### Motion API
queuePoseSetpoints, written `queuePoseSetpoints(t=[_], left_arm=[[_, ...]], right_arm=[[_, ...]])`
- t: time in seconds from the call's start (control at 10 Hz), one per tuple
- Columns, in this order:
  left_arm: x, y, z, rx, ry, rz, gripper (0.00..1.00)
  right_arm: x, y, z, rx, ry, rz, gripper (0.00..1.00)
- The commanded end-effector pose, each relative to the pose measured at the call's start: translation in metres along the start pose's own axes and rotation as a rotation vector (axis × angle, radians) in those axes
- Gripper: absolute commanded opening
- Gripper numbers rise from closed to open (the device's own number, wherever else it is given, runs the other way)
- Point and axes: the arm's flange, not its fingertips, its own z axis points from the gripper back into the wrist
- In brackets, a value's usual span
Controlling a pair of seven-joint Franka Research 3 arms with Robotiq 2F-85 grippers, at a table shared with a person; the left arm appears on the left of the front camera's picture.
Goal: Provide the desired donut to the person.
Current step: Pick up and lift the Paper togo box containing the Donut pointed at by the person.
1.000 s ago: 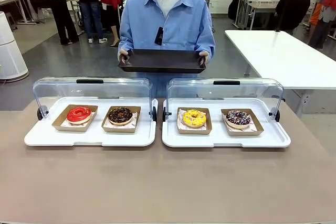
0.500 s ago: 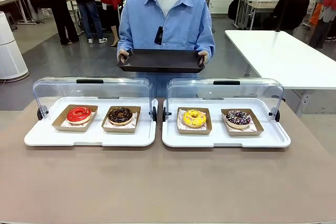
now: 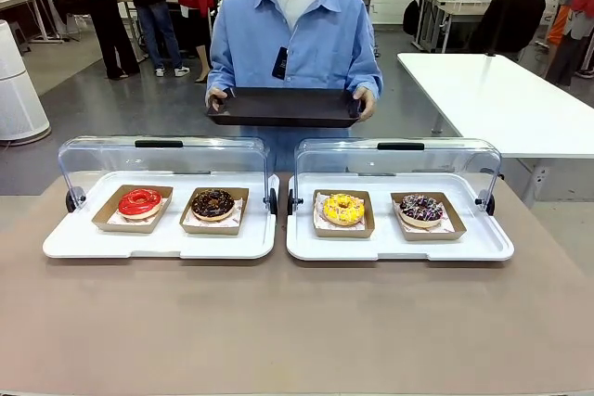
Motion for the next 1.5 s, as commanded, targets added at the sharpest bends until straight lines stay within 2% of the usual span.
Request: queuePoseSetpoints(t=[0.0, 1.4], left_arm=[[0.0018, 0.0, 0.0006, -0.002, -0.017, -0.001, 1.0], [0.0018, 0.0, 0.0006, -0.002, -0.017, -0.001, 1.0]], right_arm=[[0.0009, -0.0024, 0.0005, 0.0, -0.028, 0.019, 1.0], [0.0009, -0.0024, 0.0005, 0.0, -0.028, 0.019, 1.0]])
